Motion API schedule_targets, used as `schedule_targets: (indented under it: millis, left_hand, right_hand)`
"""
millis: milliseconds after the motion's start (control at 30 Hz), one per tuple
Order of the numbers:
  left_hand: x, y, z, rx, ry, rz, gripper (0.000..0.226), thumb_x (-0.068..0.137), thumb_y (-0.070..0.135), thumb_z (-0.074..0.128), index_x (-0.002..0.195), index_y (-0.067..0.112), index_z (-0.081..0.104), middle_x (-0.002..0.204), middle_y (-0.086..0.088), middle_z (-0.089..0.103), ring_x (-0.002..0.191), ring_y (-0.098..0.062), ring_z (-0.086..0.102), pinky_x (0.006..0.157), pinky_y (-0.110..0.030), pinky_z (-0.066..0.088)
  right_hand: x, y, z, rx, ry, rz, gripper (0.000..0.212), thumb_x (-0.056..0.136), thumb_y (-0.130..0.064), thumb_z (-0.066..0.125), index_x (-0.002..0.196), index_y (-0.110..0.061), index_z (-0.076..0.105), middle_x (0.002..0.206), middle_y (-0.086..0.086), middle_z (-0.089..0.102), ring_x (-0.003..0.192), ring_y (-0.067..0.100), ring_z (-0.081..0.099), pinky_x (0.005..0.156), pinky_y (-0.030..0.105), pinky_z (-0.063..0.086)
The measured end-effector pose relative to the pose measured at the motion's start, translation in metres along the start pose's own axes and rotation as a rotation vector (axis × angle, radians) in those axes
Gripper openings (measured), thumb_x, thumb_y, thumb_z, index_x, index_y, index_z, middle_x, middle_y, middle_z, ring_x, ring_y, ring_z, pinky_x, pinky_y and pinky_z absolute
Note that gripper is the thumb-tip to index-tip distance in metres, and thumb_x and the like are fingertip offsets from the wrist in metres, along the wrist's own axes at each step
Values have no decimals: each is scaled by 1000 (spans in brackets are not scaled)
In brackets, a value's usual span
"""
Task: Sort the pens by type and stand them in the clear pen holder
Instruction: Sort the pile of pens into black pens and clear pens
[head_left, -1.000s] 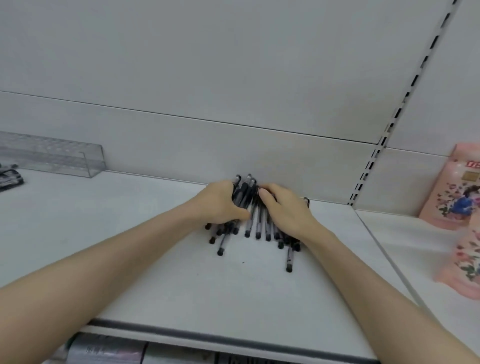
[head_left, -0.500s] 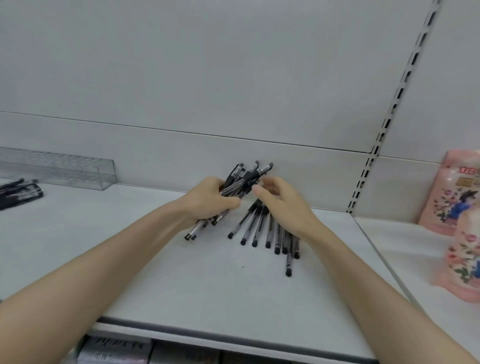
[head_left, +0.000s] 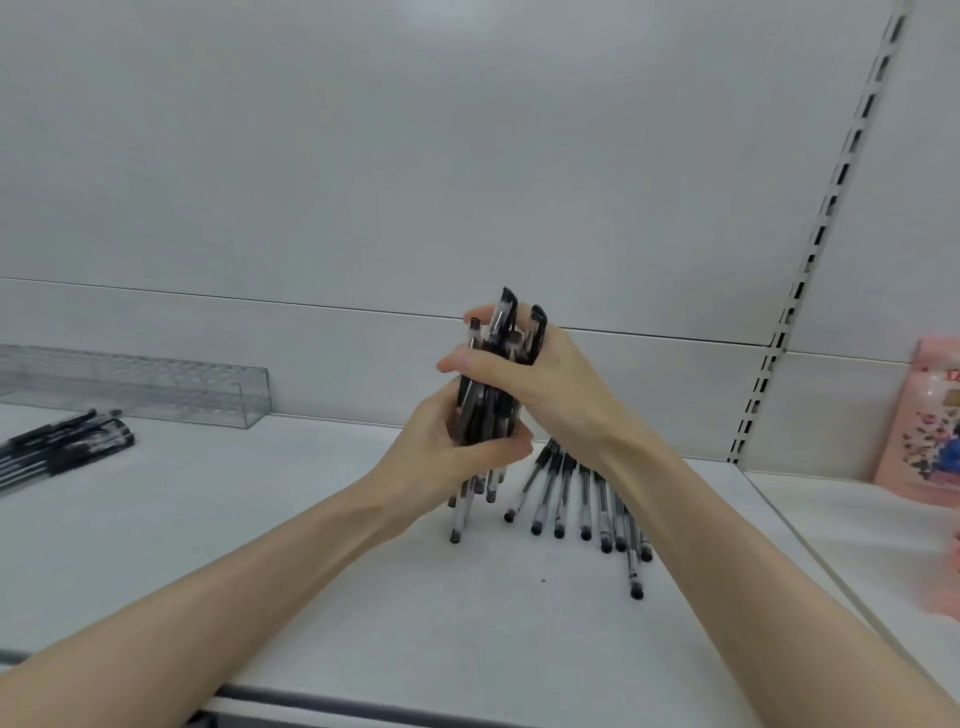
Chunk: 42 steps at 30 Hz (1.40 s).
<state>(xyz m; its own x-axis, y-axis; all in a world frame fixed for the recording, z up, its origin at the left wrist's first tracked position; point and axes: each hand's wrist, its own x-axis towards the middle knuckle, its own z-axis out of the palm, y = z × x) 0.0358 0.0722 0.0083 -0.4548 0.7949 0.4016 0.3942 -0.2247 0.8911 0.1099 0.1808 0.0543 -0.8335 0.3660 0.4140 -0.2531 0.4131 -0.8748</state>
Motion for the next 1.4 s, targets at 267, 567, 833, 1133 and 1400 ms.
schedule_targets:
  millis: [267,567,833,1133,1400]
  left_hand:
    - [-7,-11,-1,-7,9,-93,24,75,-1,73,86,10,56,66,8,64,60,-5,58,58,-16,46]
    - [-11,-16,-1,51,-143,-152,12,87,11,65,85,11,52,67,-1,67,69,-13,66,65,-18,46]
    - [-25,4,-23,-157,-86,-176,26,93,22,57,73,11,44,59,-4,47,49,-18,42,48,-28,41]
    - [-70,10,-102,-206,152,-246,25,95,33,51,88,13,37,64,-4,48,43,-14,37,41,-23,32]
    - [-127,-7,-240,-5,213,-277,22,97,35,45,89,17,37,71,-6,46,44,-15,39,41,-24,33]
  right_hand:
    - [-1,11,11,32,-16,52,32,74,-10,79,97,2,60,76,-6,66,80,11,65,67,18,53]
    - [-2,22,10,25,-26,86,35,76,-22,77,99,1,64,77,-9,69,73,0,65,62,10,47]
    - [3,-1,31,120,17,-23,29,84,-21,70,83,6,57,75,12,68,67,15,65,66,27,54]
    - [35,-6,131,142,40,-5,43,83,-35,71,108,-9,47,97,19,70,89,32,69,83,43,56]
    - [57,-15,280,123,83,-37,41,91,-28,62,120,-22,34,69,-7,62,58,4,61,60,19,48]
